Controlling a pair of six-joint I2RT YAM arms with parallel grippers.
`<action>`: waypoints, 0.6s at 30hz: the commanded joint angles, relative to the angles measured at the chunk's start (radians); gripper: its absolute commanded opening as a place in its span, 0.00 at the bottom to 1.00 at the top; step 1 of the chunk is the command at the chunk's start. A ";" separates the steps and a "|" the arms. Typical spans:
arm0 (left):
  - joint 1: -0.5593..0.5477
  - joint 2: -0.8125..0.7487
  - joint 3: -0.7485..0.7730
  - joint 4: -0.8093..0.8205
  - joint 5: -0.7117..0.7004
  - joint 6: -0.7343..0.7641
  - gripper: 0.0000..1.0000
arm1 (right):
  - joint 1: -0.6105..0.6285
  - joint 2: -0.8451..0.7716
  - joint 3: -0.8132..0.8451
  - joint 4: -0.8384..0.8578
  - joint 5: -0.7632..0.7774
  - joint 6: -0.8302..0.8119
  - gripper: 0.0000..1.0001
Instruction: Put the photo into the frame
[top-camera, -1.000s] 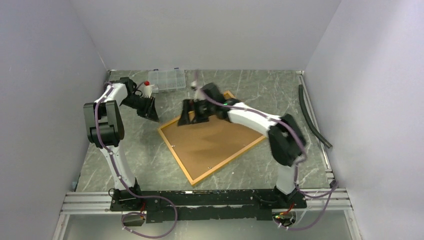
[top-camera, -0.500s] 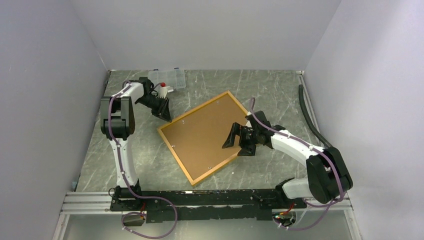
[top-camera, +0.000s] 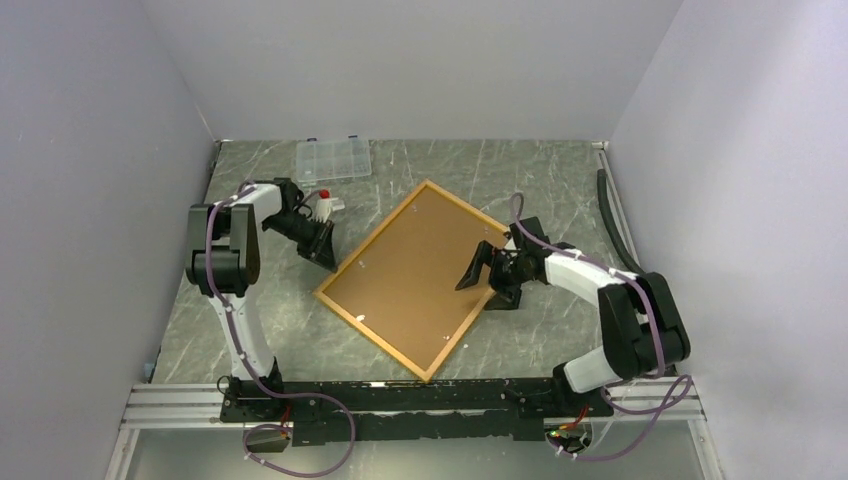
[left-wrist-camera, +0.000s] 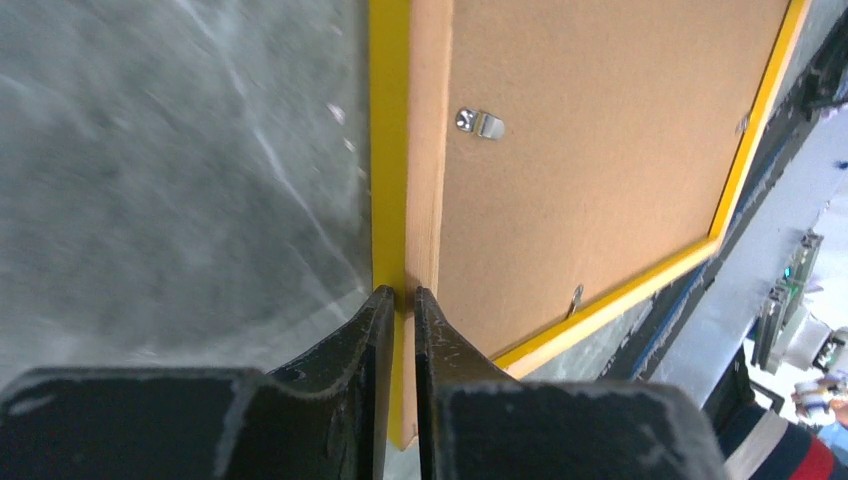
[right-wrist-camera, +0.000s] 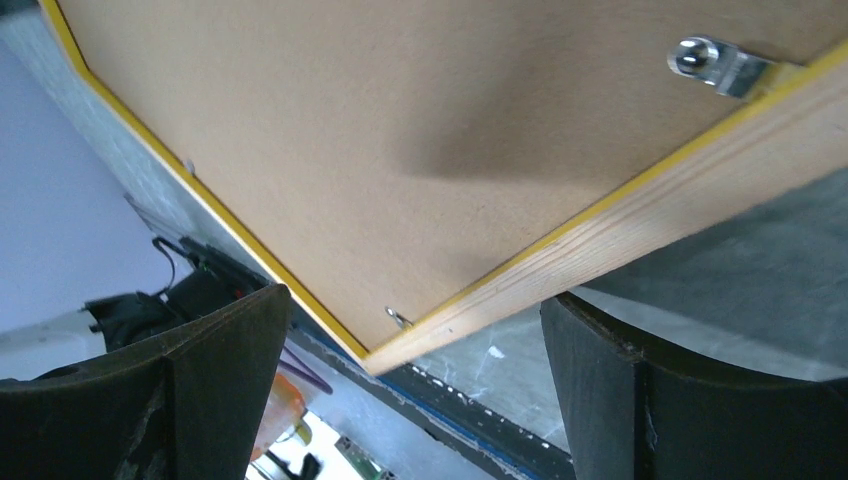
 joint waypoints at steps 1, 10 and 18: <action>-0.043 -0.076 -0.098 -0.101 0.029 0.092 0.16 | -0.075 0.079 0.102 0.136 0.000 -0.035 1.00; -0.116 -0.158 -0.189 -0.089 0.114 0.067 0.19 | -0.157 0.217 0.335 0.060 0.128 -0.071 1.00; -0.061 -0.212 -0.138 -0.064 0.130 -0.036 0.26 | -0.046 0.080 0.398 -0.035 0.398 -0.038 0.99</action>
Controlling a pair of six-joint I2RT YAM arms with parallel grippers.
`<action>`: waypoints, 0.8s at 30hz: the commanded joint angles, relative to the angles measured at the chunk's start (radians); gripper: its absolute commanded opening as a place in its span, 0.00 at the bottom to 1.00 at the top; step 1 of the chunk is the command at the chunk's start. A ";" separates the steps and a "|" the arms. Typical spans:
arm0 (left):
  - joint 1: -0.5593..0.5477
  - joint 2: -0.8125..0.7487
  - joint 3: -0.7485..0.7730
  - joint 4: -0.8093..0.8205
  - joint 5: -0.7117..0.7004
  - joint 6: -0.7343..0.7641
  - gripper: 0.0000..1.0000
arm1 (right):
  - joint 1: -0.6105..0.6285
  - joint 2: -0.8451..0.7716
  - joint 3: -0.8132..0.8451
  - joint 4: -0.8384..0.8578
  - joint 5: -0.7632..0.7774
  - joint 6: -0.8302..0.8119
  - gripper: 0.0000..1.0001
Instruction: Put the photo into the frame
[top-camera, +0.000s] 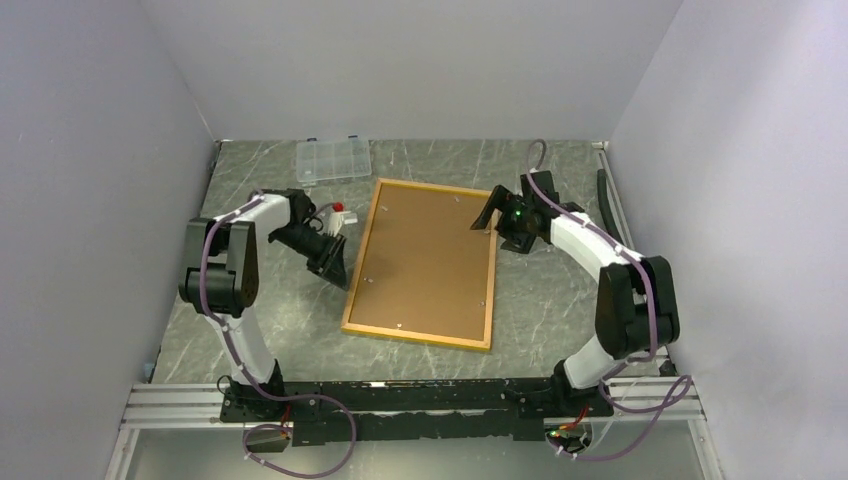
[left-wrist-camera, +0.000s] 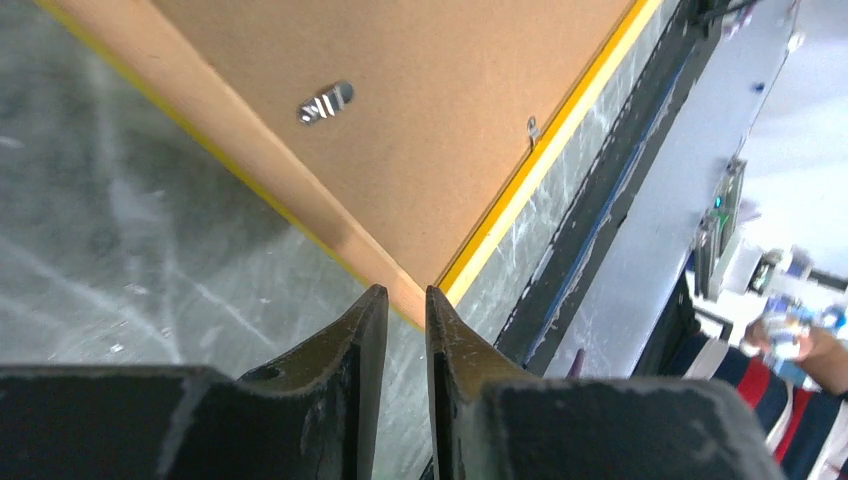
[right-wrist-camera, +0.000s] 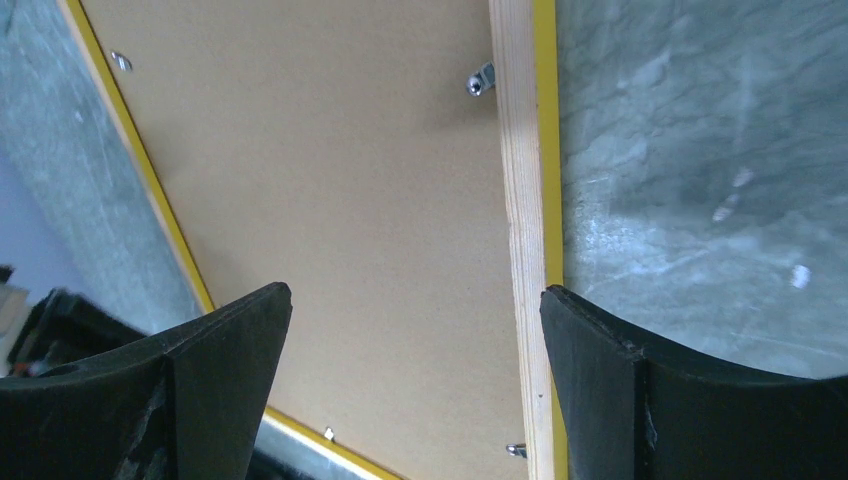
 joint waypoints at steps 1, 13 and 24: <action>0.059 -0.033 0.065 0.033 0.052 -0.091 0.26 | 0.122 -0.096 0.048 -0.024 0.138 0.024 0.97; 0.098 0.150 0.112 0.136 0.184 -0.170 0.35 | 0.540 0.243 0.281 0.249 -0.204 -0.017 0.89; 0.082 0.221 0.107 0.128 0.188 -0.132 0.22 | 0.575 0.427 0.388 0.318 -0.270 -0.022 0.84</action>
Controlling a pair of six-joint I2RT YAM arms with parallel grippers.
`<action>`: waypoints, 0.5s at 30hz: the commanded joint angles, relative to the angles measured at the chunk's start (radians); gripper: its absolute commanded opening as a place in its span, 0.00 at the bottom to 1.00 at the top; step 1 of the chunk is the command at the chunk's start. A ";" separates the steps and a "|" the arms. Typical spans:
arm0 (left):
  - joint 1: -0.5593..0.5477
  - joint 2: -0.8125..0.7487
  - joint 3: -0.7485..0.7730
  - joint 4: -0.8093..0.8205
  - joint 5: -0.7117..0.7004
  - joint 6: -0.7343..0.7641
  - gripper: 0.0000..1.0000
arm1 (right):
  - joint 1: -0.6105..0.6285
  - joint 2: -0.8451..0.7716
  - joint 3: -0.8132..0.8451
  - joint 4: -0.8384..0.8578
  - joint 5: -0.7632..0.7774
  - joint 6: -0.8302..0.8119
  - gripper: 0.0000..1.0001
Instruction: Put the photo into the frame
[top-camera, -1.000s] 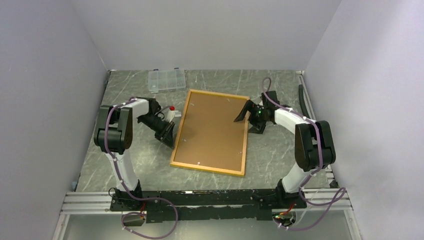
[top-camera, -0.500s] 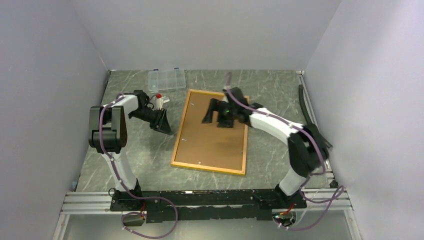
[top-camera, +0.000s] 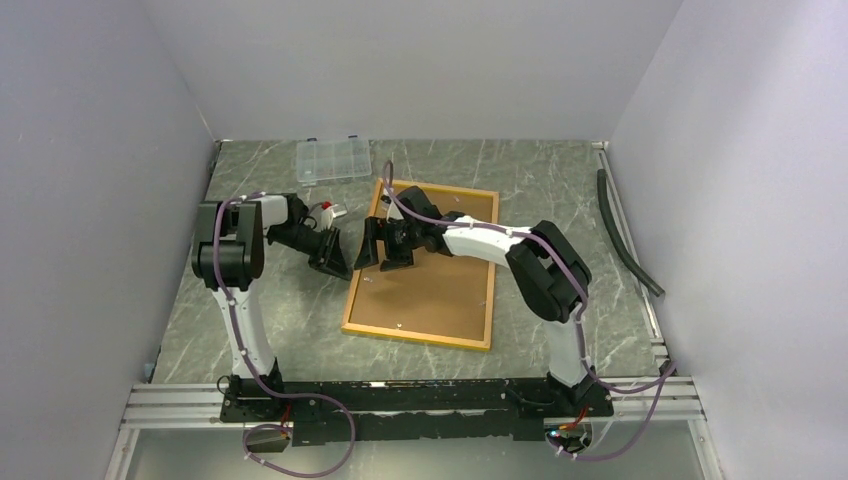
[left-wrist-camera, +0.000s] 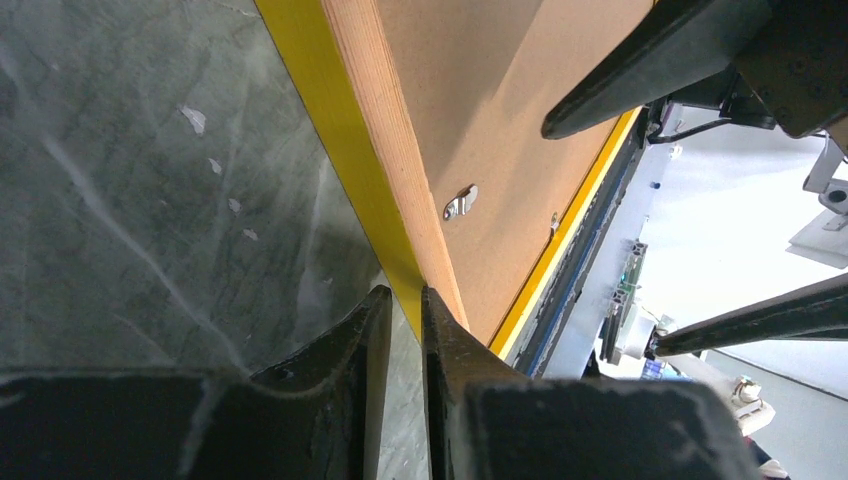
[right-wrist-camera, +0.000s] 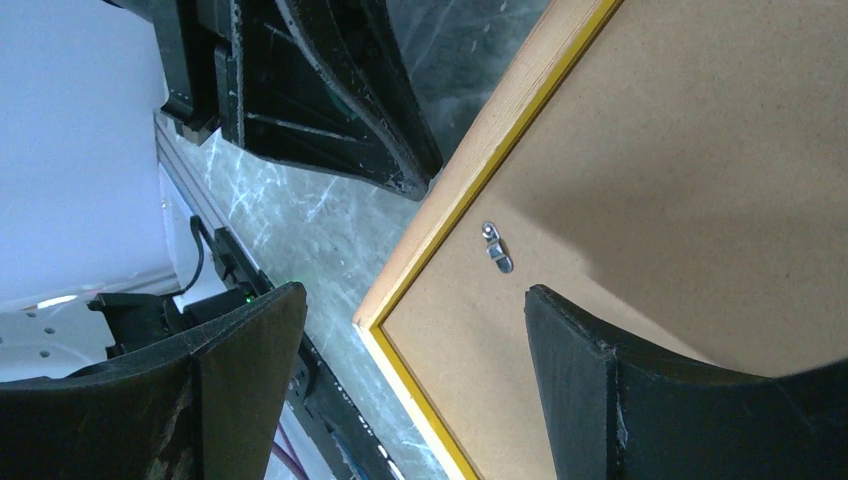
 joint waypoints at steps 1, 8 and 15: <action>-0.014 0.013 0.026 -0.010 0.047 0.031 0.21 | 0.002 0.032 0.063 0.065 -0.039 -0.025 0.83; -0.019 0.019 0.030 -0.006 0.043 0.022 0.16 | 0.008 0.086 0.080 0.072 -0.063 -0.031 0.82; -0.018 0.006 0.018 0.003 0.047 0.015 0.14 | 0.012 0.107 0.070 0.082 -0.063 -0.042 0.81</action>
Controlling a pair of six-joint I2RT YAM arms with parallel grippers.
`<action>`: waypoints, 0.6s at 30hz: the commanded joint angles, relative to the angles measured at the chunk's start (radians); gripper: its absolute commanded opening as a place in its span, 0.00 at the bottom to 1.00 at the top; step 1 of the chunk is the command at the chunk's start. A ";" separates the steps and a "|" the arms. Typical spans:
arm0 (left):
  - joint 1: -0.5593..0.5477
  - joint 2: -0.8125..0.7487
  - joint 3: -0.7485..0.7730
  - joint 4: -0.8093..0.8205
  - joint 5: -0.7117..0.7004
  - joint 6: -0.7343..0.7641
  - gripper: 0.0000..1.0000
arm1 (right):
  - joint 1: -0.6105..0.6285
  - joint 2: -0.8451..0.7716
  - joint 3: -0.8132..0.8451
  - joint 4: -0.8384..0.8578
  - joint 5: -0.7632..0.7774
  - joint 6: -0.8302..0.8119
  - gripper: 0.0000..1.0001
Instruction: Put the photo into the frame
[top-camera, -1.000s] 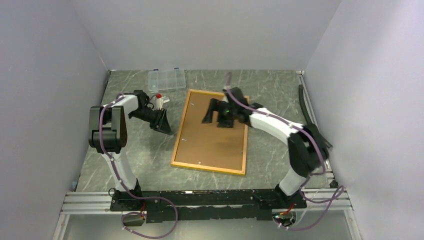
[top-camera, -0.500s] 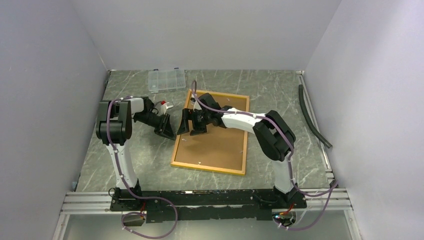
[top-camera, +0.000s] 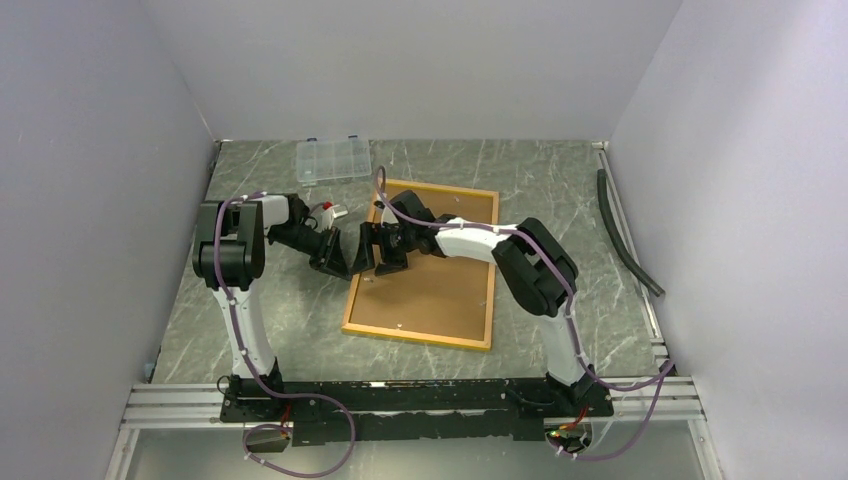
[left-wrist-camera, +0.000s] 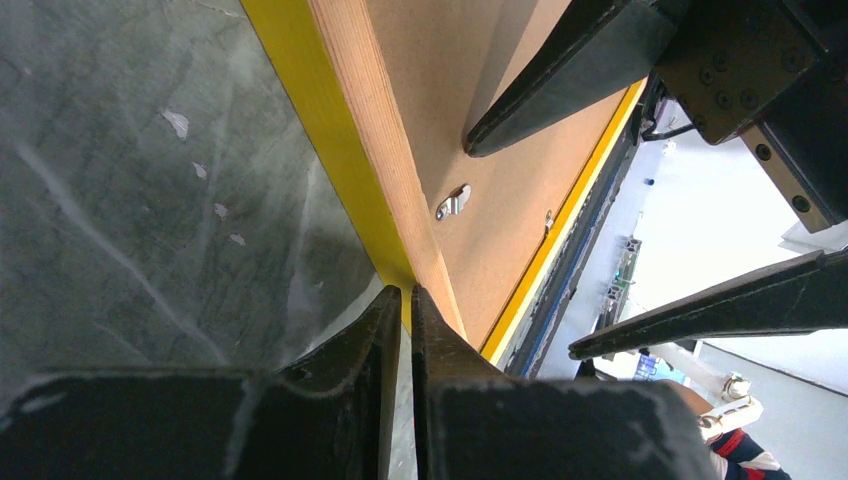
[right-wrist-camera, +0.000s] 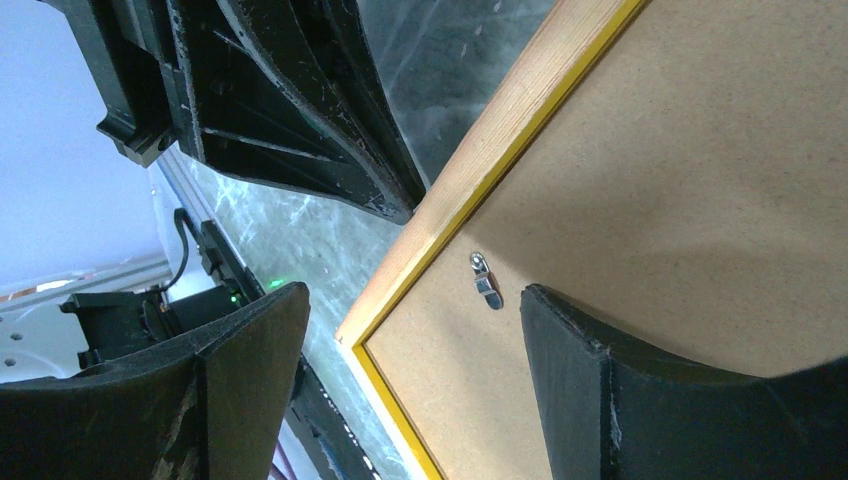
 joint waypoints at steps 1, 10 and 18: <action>-0.012 -0.003 0.013 0.010 0.036 0.011 0.14 | 0.005 0.010 0.027 0.048 -0.011 -0.025 0.81; -0.013 -0.016 0.015 0.013 0.028 0.005 0.13 | 0.031 0.012 0.021 0.044 -0.035 -0.006 0.78; -0.013 -0.026 0.014 0.017 0.028 0.002 0.12 | 0.042 0.010 0.034 0.027 -0.045 0.008 0.77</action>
